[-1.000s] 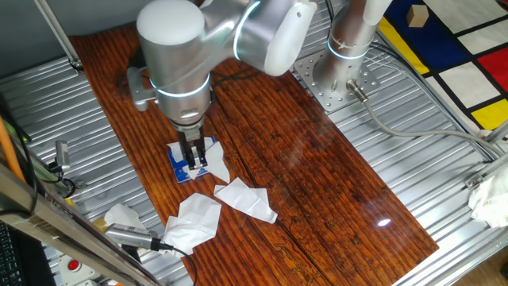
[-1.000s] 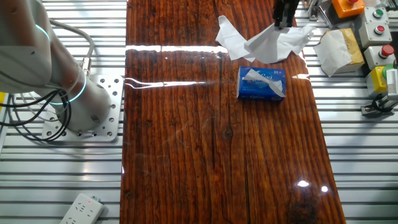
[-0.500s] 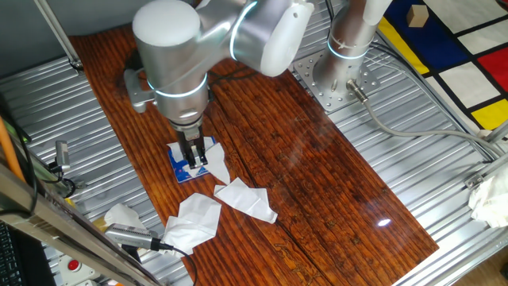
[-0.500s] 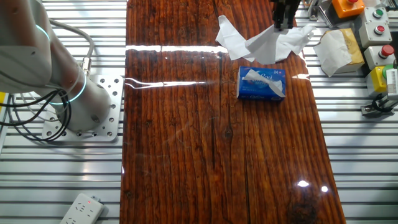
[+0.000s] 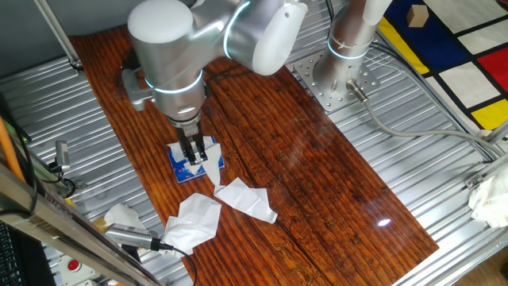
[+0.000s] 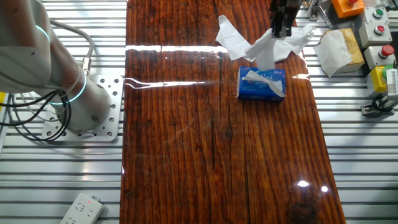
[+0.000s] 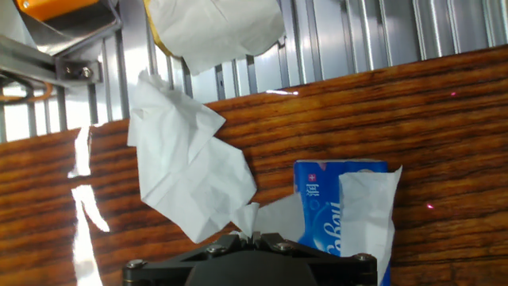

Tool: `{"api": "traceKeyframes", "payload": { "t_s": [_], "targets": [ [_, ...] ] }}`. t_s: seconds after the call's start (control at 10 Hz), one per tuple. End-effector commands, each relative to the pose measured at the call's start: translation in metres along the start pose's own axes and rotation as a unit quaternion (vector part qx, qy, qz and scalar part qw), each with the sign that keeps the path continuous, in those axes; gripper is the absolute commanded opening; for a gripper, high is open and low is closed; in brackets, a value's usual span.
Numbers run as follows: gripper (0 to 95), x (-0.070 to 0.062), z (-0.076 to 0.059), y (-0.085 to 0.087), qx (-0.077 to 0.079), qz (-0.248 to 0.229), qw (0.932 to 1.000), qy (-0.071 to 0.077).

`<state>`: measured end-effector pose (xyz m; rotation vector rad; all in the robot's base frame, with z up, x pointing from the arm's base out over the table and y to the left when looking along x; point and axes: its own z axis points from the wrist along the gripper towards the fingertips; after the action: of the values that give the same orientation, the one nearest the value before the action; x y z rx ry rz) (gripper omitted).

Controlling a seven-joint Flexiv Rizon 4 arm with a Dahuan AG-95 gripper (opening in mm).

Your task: Pull out a napkin

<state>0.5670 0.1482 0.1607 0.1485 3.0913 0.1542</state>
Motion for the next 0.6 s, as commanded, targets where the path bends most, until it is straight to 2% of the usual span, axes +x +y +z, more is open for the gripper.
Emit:
{"api": "traceKeyframes", "payload": {
  "t_s": [0.1,0.3,0.6],
  "targets": [
    [0.0,0.0004,-0.0011,0.0006,-0.008,0.014,0.9999,0.006],
    [0.0,0.0004,-0.0011,0.0006,-0.021,0.025,0.9994,0.009],
    [0.0,0.0004,-0.0011,0.0006,-0.019,0.024,0.9995,0.008]
  ]
}}
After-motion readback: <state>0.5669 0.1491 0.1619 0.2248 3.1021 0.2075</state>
